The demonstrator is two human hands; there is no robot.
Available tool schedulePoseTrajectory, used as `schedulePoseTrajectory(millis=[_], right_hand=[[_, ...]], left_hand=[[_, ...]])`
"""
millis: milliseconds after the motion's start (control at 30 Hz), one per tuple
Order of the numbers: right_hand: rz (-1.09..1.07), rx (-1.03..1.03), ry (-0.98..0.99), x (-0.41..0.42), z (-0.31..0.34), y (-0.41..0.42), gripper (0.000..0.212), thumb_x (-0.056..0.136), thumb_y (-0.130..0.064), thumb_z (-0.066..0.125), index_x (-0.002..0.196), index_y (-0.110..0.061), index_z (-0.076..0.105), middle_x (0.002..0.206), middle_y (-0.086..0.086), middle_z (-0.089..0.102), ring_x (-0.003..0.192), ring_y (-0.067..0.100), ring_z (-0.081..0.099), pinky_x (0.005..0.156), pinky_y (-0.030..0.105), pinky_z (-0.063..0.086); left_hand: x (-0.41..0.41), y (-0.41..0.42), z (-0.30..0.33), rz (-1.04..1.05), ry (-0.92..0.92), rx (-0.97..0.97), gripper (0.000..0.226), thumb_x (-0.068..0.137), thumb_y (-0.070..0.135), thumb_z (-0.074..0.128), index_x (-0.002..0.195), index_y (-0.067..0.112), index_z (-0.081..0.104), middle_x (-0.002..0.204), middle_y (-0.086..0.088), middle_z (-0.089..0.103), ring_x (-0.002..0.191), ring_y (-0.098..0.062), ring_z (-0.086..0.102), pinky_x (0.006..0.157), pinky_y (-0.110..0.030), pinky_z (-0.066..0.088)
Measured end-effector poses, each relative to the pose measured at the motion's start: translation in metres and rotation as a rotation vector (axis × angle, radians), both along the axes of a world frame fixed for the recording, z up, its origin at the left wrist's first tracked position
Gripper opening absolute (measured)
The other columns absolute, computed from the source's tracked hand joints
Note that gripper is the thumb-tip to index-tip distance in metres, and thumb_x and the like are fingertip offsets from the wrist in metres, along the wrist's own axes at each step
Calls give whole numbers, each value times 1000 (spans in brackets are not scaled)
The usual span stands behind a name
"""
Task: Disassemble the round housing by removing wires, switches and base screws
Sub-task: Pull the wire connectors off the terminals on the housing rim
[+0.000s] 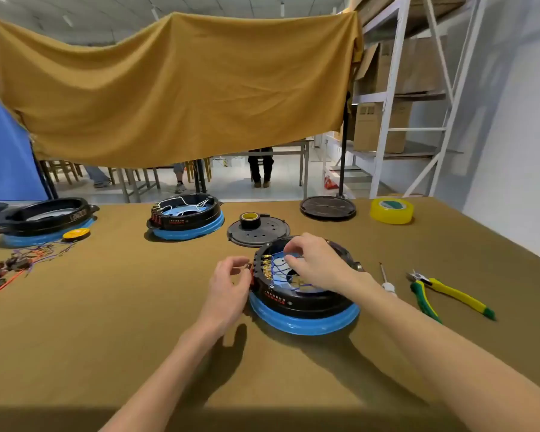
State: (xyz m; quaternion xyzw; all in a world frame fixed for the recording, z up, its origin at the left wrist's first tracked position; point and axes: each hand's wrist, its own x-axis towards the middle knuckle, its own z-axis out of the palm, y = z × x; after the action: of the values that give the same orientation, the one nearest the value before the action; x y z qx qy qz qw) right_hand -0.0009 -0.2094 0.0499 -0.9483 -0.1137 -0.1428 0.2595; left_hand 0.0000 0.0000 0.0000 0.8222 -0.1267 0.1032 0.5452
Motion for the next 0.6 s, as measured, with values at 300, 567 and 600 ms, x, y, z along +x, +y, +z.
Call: schedulePoseTrajectory(millis=[300,567,600], right_hand=[[104,7,136,62,-16,9,24,99,-22,54,109,-16,76,95,-5,74,84,8,66,80,35,56],[116,191,331,79,-6,9,12,94,-21,68,97,-17,79,87,-1,75,88,23,70,82,38,58],[103,224,356,77,-6,8,11,94,-22,69,97,-18,79,88,-1,76,89,20,71,84,37,59]], left_hand=[[68,-20,-18,-237,130,-145,31,108,31,45,134,23,62,119,6,72,113,-11,67,100,-44,54],[67,-18,-25,-278,126,-174,42,103,42,43,137,28,62,125,6,72,120,-15,65,106,-49,49],[67,-18,-26,-279,123,-160,44,102,43,42,139,27,60,127,7,71,123,-13,63,107,-48,48]])
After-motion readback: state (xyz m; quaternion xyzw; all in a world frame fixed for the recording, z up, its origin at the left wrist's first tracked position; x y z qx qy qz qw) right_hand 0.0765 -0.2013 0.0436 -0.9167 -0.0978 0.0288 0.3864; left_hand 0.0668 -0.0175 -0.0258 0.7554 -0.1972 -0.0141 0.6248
